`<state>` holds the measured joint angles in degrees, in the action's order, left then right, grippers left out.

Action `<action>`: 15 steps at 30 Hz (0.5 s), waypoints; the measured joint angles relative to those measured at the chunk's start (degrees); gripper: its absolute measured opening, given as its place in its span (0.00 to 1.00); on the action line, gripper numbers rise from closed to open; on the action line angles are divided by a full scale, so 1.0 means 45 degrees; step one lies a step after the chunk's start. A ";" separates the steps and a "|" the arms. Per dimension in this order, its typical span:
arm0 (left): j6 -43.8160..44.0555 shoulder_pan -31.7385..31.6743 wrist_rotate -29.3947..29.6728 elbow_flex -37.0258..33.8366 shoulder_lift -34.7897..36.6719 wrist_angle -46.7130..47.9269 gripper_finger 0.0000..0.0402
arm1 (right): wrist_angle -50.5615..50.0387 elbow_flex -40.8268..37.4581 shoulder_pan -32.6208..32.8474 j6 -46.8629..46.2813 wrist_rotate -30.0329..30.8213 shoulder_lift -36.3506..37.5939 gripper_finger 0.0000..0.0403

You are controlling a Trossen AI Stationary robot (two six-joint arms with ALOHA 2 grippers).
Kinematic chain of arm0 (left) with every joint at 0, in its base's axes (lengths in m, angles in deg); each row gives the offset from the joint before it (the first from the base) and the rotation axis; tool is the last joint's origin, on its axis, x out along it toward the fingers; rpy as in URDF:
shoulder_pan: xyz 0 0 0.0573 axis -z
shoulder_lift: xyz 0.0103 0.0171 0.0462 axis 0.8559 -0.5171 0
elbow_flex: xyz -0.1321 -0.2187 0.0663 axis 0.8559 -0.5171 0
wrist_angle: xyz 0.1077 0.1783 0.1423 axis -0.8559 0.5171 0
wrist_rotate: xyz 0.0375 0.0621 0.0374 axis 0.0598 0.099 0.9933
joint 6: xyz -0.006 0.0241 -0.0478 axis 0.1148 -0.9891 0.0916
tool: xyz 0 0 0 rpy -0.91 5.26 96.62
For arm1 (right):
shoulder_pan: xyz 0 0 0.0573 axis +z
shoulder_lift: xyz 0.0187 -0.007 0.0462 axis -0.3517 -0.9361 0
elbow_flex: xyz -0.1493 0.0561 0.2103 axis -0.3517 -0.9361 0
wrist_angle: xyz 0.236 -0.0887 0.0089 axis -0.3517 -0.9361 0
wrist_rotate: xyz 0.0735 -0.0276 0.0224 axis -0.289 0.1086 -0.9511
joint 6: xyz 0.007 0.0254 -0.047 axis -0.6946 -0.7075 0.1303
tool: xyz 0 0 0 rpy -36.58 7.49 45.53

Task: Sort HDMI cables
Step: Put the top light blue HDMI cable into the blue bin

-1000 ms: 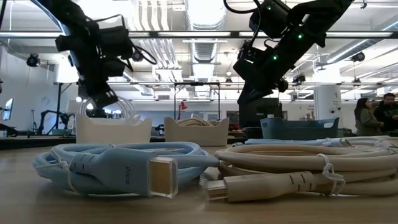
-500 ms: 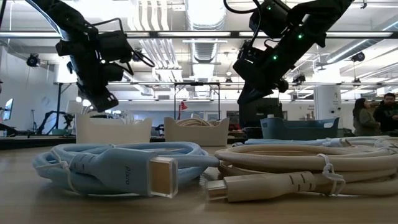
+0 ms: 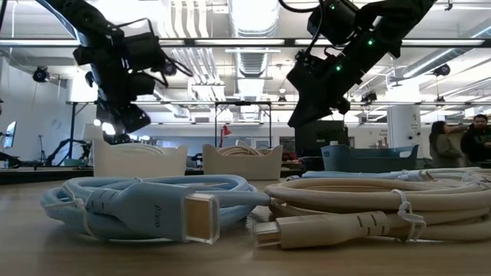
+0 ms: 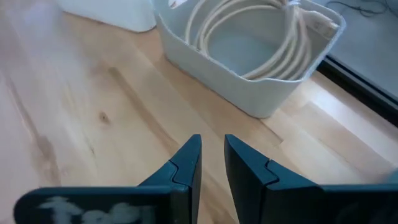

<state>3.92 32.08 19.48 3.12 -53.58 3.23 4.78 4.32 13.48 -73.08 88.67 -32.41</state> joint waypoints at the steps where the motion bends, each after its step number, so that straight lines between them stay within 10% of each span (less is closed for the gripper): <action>1: -0.0034 0.0004 -0.0009 0.0128 0.0000 0.0000 0.42 | 0.0000 0.0000 0.0000 0.0111 -0.0032 0.0000 0.17; 15: -0.0362 0.0036 -0.1637 0.1195 0.0000 -0.0012 0.42 | -0.0378 0.0078 0.0000 0.0519 -0.1335 0.0000 0.32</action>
<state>2.30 32.24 12.12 8.50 -53.58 3.17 3.08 4.67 13.48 -70.74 82.66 -32.41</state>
